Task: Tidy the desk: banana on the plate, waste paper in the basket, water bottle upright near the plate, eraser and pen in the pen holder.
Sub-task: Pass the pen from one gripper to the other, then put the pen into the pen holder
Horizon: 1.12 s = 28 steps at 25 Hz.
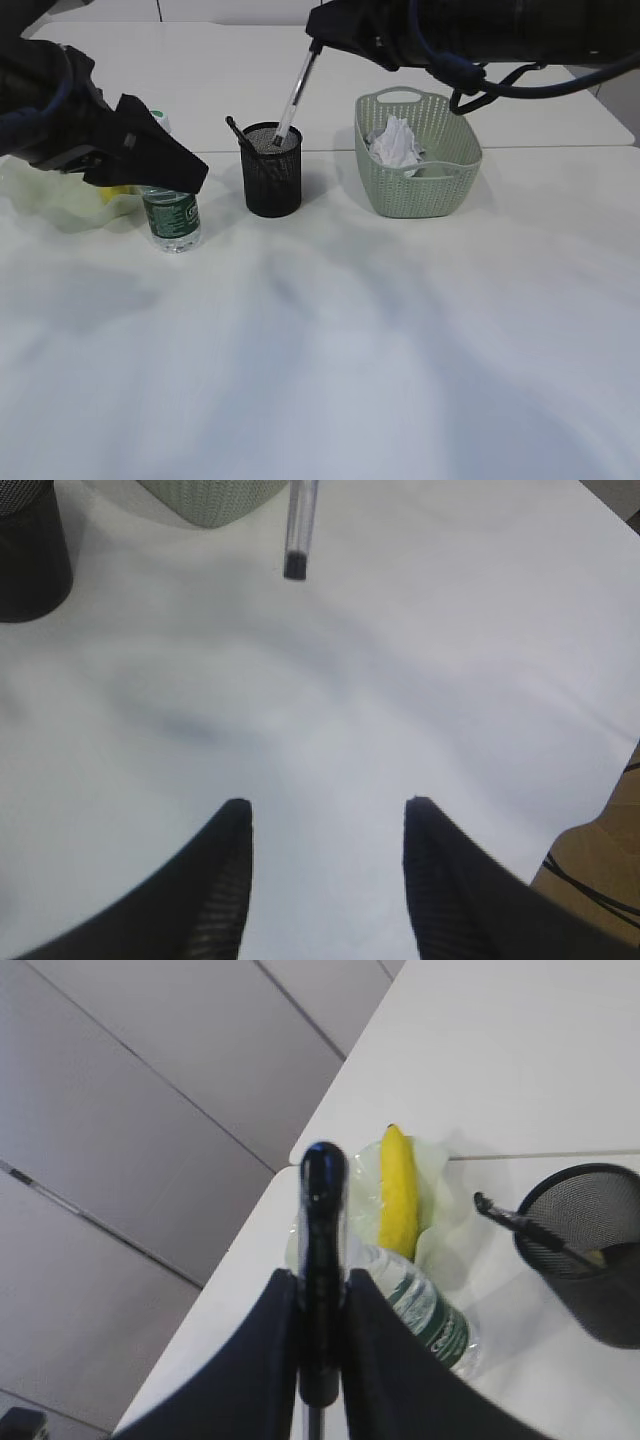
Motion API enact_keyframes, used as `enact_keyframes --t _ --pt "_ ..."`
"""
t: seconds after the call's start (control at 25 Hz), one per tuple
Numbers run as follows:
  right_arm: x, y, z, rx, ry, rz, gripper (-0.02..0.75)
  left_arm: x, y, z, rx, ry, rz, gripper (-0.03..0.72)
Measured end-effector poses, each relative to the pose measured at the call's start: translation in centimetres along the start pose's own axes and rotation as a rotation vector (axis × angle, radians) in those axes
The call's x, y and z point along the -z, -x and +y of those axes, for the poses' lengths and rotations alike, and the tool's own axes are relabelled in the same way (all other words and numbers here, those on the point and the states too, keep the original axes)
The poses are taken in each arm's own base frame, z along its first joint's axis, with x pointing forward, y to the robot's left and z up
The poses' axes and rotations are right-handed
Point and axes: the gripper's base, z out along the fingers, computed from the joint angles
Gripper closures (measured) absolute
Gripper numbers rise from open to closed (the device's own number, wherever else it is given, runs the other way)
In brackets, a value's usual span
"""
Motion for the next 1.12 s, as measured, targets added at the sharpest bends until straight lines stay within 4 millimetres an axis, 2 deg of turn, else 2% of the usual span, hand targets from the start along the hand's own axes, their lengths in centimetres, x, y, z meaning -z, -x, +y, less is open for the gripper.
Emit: enact_keyframes --t 0.4,0.56,0.84,1.12 --pt "-0.1 0.7 -1.9 0.181 -0.149 -0.044 0.647 0.0 -0.2 0.1 0.024 0.008 0.019 0.336" --pt "-1.8 1.3 -2.8 0.201 -0.150 -0.051 0.653 -0.5 -1.3 0.5 0.038 0.025 0.042 0.336" --pt "-6.0 2.4 -5.0 0.257 -0.141 -0.071 0.653 -1.4 -3.9 0.8 0.080 0.034 0.098 0.336" --pt "-9.9 2.1 -7.7 0.285 -0.131 -0.070 0.653 -0.2 -3.7 0.3 0.066 0.049 0.047 0.336"
